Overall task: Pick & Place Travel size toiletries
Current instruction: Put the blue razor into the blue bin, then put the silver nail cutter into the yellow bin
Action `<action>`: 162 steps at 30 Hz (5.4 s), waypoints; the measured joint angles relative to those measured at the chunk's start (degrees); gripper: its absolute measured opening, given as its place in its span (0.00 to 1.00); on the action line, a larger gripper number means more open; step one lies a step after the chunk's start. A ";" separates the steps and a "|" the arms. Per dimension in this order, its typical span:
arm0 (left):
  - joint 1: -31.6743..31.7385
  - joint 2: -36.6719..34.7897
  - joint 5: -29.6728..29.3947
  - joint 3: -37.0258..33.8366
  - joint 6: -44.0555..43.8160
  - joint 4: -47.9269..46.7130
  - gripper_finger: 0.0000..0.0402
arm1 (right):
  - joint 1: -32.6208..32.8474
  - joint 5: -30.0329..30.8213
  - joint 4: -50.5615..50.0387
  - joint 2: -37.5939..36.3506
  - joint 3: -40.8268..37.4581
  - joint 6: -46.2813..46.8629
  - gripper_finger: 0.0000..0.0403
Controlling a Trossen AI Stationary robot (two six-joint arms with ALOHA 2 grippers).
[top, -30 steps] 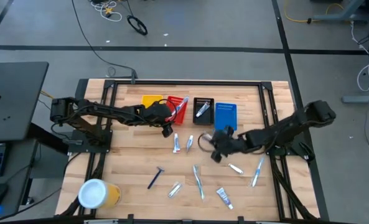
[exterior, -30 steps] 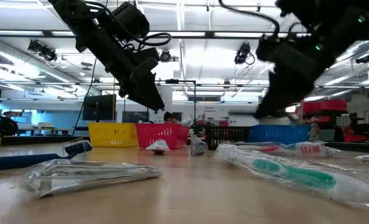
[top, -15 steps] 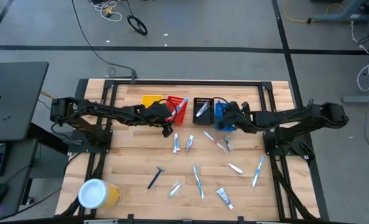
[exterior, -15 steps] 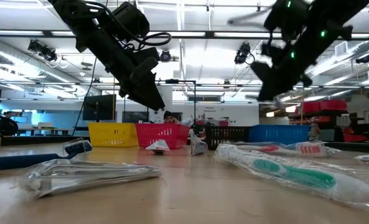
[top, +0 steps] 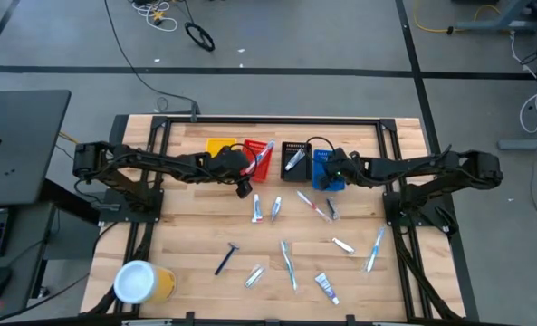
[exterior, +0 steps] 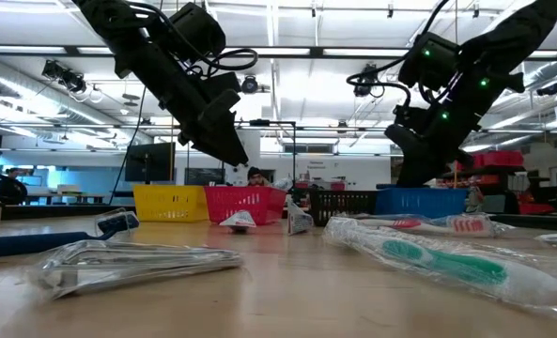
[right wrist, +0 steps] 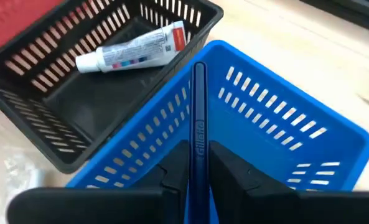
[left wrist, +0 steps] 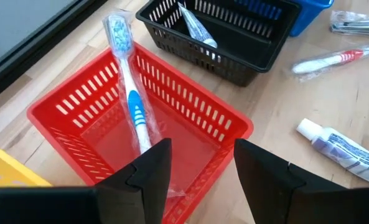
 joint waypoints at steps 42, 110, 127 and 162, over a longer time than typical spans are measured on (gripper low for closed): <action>-0.02 0.00 0.41 0.00 0.00 -0.02 0.46 | -3.10 -9.44 -0.28 0.00 -0.02 1.35 0.16; 0.24 0.00 0.36 0.02 0.00 0.00 0.46 | 5.54 -14.14 27.79 0.00 -0.04 -19.50 0.45; -0.39 0.02 6.66 0.09 -9.68 9.99 0.46 | 5.49 -13.30 26.28 0.00 -0.04 -23.11 0.45; -44.21 17.04 -6.40 14.91 -41.76 -4.11 0.44 | 4.03 -7.61 29.98 2.27 0.02 -25.53 0.45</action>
